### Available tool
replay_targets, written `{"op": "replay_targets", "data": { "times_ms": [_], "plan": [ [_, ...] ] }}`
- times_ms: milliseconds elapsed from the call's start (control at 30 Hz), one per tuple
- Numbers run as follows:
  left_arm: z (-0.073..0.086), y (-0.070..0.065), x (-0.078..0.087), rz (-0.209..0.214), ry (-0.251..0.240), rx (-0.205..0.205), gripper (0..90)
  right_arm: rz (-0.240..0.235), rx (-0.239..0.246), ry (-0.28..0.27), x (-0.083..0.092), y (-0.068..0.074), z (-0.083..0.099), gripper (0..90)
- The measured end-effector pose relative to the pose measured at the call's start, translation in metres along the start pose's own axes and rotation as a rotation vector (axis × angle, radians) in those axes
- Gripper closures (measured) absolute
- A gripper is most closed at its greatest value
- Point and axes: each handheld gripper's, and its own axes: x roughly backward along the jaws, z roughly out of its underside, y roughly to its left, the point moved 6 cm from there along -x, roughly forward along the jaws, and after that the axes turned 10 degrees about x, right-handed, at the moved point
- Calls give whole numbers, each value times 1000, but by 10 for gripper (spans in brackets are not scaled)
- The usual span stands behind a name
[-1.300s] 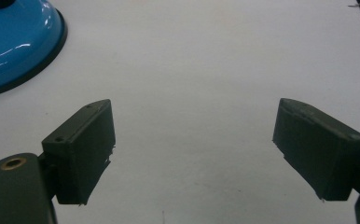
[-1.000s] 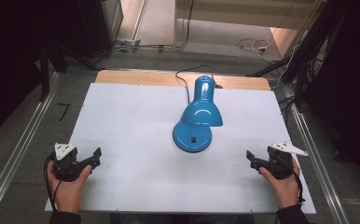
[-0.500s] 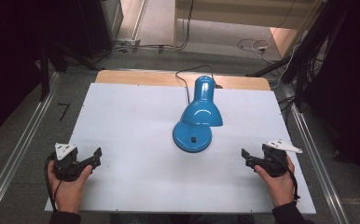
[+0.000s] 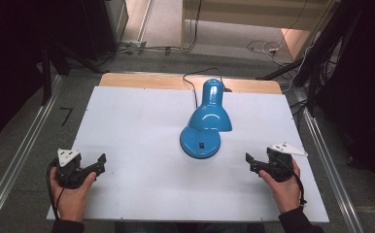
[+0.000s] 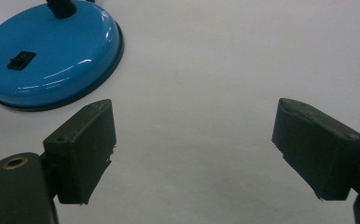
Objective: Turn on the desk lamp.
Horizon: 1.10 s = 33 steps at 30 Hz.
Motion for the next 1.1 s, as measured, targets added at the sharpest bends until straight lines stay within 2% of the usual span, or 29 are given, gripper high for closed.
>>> {"op": "replay_targets", "data": {
  "times_ms": [833,1100],
  "plan": [
    [0,0,0,3,1,-2,161,-51,42,-3,-17,31,-17,124],
    [1,0,-2,7,12,7,161,-73,32,-8,-20,38,-24,128]
  ]
}}
